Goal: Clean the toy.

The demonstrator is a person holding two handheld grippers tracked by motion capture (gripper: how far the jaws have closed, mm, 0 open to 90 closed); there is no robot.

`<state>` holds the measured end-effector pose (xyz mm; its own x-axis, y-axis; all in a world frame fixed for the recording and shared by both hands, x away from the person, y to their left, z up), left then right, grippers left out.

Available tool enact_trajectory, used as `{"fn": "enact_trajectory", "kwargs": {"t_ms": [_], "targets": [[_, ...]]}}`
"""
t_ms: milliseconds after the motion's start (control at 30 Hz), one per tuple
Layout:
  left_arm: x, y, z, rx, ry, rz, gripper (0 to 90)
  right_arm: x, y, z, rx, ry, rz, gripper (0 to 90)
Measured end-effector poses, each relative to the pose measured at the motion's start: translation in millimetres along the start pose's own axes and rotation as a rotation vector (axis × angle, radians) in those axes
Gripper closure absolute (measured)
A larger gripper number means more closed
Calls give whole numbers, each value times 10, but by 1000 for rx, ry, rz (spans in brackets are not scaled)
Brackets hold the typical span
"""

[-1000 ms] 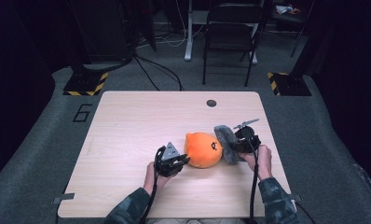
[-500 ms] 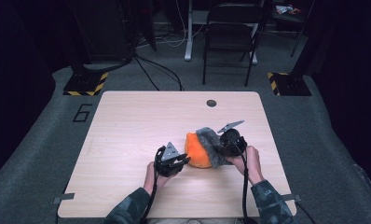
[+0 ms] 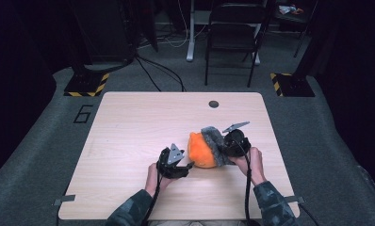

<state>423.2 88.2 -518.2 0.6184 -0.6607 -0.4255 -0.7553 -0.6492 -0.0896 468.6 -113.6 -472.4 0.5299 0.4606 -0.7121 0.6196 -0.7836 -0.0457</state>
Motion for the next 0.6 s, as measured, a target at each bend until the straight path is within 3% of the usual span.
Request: {"fn": "enact_trajectory", "kwargs": {"t_ms": [67, 167, 200, 467, 600], "targets": [[18, 19, 2, 9, -3, 5, 357, 1, 2, 1, -1, -4, -2, 780], [101, 97, 6, 86, -16, -11, 356, 18, 6, 6, 9, -4, -9, 781], [123, 114, 9, 91, -17, -14, 364, 25, 6, 8, 6, -1, -10, 781], [171, 140, 15, 91, 25, -24, 658, 24, -8, 18, 5, -1, 3, 782], [163, 133, -11, 63, 31, -9, 726, 6, 17, 10, 11, 5, 2, 781]]}}
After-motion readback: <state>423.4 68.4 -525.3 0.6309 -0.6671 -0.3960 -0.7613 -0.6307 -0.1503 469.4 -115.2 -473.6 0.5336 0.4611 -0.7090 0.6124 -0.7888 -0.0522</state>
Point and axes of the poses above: each handheld gripper's, and its own axes: x roughly forward along the jaws, z roughly out of its underside, y roughly to its right, the point moved 5 cm from there along x, roughly forward along the jaws, and after that the axes turned 7 degrees about y, right-handed, at the moved point
